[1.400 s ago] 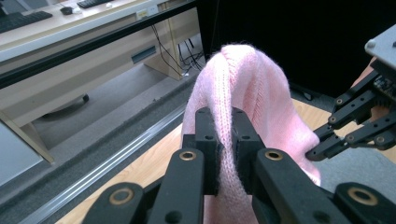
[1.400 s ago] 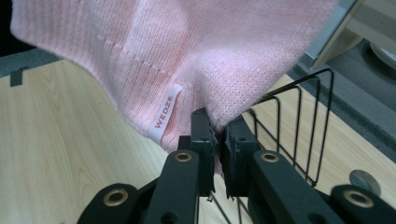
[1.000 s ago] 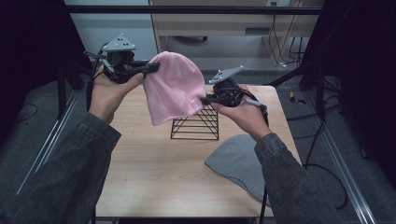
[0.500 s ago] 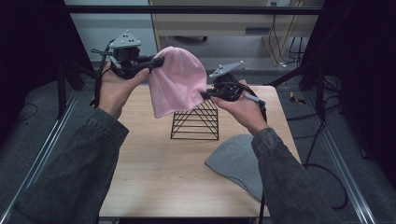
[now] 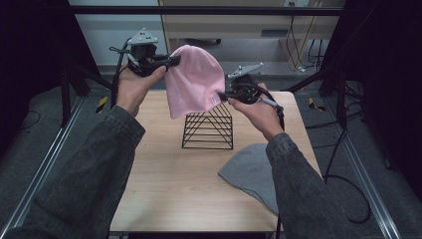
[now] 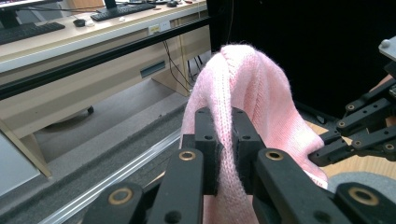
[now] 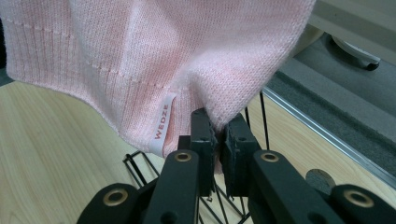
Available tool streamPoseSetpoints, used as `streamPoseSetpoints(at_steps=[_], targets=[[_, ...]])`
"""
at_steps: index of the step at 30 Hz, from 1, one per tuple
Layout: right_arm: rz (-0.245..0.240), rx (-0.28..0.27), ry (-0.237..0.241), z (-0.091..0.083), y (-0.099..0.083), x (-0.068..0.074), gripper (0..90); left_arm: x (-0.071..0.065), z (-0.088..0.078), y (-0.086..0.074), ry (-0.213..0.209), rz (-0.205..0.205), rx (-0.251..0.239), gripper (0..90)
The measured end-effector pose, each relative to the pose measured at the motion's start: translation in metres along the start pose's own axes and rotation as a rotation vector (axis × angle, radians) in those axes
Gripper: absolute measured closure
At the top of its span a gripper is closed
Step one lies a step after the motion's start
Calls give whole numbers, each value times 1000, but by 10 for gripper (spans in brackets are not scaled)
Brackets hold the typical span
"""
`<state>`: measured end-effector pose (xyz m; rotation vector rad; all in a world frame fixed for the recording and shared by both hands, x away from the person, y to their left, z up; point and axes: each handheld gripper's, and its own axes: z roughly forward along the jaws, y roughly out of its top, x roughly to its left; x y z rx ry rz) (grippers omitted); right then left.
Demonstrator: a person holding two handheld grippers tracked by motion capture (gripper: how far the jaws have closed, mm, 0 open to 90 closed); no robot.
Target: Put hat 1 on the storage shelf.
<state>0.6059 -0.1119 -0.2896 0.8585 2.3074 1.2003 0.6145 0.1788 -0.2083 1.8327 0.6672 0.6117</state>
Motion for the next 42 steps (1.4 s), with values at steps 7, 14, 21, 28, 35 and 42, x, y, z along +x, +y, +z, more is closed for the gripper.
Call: streamPoseSetpoints(at_steps=[7, 14, 21, 28, 35, 42], targets=[[-19, 9, -14, 2, -3, 1, 842, 0, 11, -3, -9, -2, 1, 833], [-13, 25, -31, 4, -16, -2, 840, 3, 25, -7, -7, -6, 14, 831], [-11, 34, -45, 8, -24, -6, 840, 7, 36, -12, -1, -7, 14, 831], [-2, 56, -62, 15, -41, -7, 837, 4, 49, -21, -10, 5, 27, 829], [16, 67, -73, 18, -53, -10, 836, -1, 54, -27, -24, 16, 26, 828], [10, 62, -65, 18, -63, -7, 829, -9, 52, -33, -46, 31, 25, 826]])
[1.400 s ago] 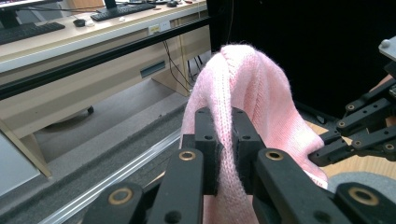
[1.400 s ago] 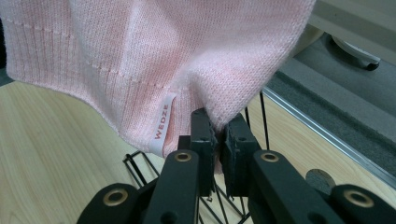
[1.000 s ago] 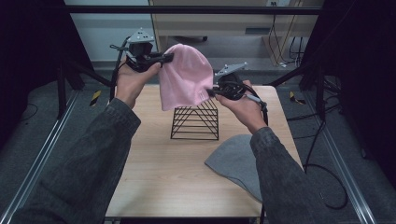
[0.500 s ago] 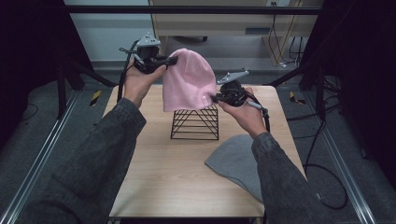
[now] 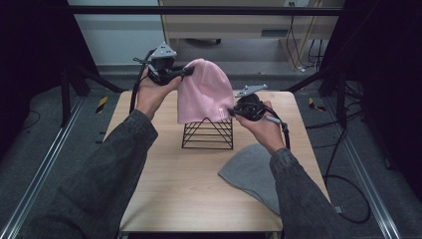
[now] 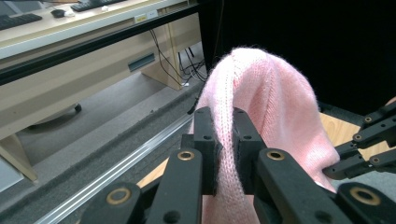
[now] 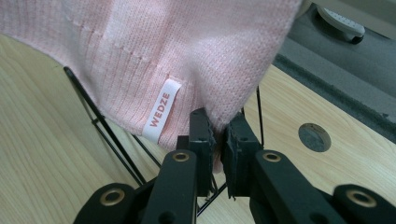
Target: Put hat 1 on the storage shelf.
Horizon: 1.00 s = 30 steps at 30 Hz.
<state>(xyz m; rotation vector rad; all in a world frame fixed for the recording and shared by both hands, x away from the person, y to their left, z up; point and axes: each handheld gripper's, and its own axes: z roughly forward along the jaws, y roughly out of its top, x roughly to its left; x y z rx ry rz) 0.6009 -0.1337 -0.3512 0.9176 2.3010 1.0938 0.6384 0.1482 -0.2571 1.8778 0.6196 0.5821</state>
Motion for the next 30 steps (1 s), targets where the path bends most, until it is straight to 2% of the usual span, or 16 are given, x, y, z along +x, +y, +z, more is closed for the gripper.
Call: streamPoseSetpoints(at_steps=[4, 5, 7, 10, 14, 21, 30], targets=[[1, 4, 11, 2, -4, 3, 813, -7, -1, -2, -15, 13, -7, 825], [-2, 8, 12, 3, -6, 3, 809, -11, 0, -3, -20, 34, 5, 825], [-4, 24, 12, 3, -9, 3, 802, -14, 0, -5, -19, 49, 2, 825], [-1, 26, 13, 4, -10, 3, 791, -16, 0, -8, -28, 41, -5, 825], [5, 42, 11, 6, -13, 5, 690, -23, 1, -14, -43, 41, 7, 826], [24, 53, -9, 4, -16, 4, 569, -30, 3, -21, -55, 53, 30, 826], [36, 46, -44, -1, -18, 2, 499, -35, 3, -35, -77, 60, 58, 824]])
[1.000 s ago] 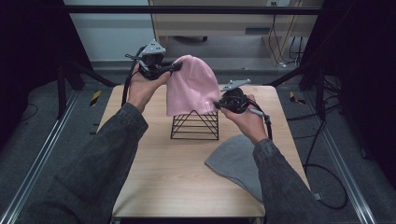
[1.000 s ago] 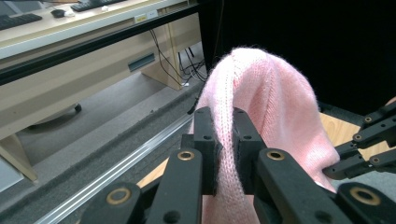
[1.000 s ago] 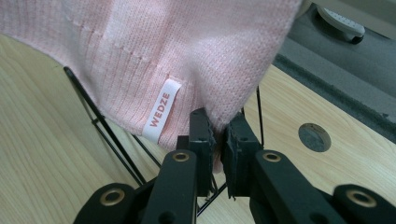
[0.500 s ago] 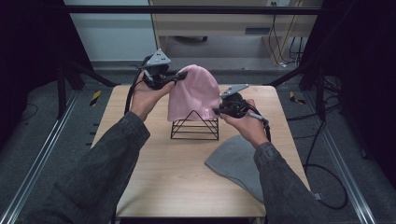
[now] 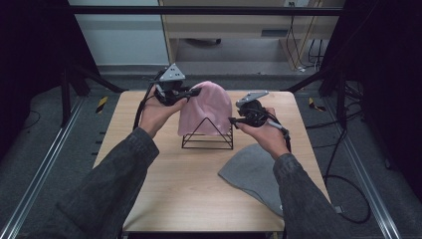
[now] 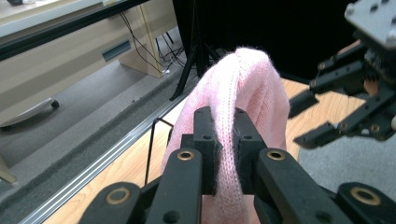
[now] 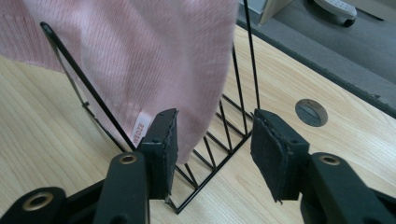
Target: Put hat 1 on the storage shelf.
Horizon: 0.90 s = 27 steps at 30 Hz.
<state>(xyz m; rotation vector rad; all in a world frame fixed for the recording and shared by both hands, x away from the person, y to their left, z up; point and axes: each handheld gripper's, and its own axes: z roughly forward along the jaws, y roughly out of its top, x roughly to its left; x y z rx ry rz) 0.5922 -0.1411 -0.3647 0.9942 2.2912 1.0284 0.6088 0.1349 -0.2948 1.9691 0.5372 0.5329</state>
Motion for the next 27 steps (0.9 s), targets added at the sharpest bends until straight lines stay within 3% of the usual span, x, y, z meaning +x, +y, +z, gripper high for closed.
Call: streamPoseSetpoints(at_steps=[5, 10, 19, 27], targets=[[8, 4, -5, -2, -1, -1, 459, -1, 3, -10, -8, 0, 24, 821], [2, 12, -7, -2, -2, 0, 442, -4, 3, -16, -25, -11, 9, 819], [7, -4, -1, -4, -1, 4, 432, -15, -2, -7, -41, 2, -15, 818], [-27, -37, 12, -11, 15, 10, 502, -18, -2, -5, -41, 15, -6, 818]])
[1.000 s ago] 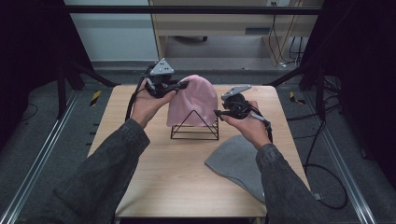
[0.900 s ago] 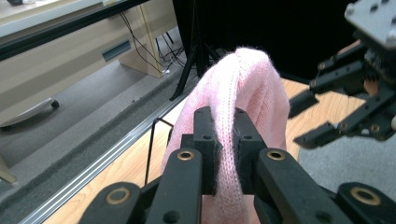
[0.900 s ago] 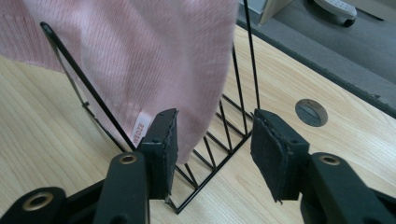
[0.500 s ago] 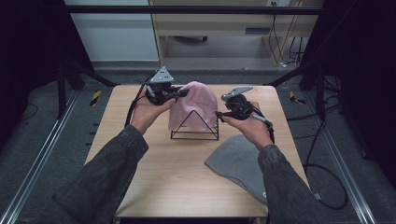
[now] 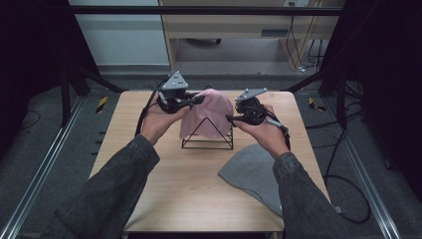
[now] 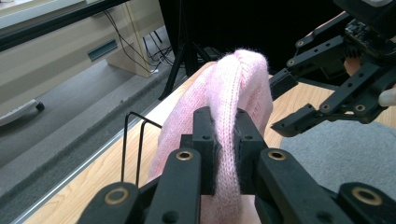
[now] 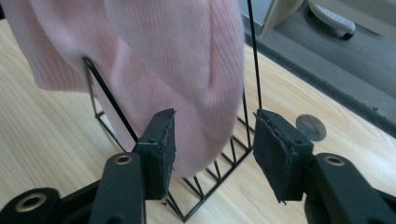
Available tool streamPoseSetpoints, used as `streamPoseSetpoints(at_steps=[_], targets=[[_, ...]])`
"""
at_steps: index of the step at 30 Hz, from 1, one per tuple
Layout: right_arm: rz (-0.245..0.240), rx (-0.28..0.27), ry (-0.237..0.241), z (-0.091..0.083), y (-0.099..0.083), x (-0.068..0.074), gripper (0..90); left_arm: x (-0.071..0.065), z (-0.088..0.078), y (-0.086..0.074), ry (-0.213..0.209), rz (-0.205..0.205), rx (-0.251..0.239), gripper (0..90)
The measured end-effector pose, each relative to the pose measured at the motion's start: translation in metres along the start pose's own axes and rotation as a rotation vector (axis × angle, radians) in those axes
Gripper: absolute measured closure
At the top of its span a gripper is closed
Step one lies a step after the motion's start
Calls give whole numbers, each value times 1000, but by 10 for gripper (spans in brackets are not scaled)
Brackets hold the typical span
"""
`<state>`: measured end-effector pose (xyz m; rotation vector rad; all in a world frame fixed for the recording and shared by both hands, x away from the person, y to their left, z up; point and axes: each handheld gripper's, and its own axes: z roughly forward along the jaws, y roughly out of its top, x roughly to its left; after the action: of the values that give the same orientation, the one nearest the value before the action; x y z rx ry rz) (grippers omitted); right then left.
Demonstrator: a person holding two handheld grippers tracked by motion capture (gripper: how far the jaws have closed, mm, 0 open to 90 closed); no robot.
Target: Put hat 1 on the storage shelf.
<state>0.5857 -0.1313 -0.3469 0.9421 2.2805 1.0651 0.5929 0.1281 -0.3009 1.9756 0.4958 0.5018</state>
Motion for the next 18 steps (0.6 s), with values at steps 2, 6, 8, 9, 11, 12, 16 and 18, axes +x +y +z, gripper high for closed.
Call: streamPoseSetpoints(at_steps=[2, 6, 8, 9, 11, 12, 16, 18], targets=[[-2, 8, 2, 2, 3, 0, 519, 0, 0, 0, 0, 1, 2, 818], [-4, 5, 10, 6, 6, 1, 608, 0, -1, 0, 0, -3, -1, 818], [-9, 4, 16, 6, 8, 1, 670, 0, -1, 0, 0, -4, -1, 818], [-11, 8, 21, 6, 9, 1, 707, 1, -2, 0, 1, -1, 1, 818], [-18, -1, 27, 4, 12, 0, 814, 2, -2, -1, 2, -7, -2, 817], [-18, -1, 27, 4, 12, 0, 814, 2, -3, -2, 2, -7, 0, 817], [-13, -11, 37, 0, 16, -1, 841, 5, -2, -6, 9, -12, -2, 810], [-19, -19, 36, -4, 19, -2, 844, 7, -1, -8, 17, -9, 8, 794]])
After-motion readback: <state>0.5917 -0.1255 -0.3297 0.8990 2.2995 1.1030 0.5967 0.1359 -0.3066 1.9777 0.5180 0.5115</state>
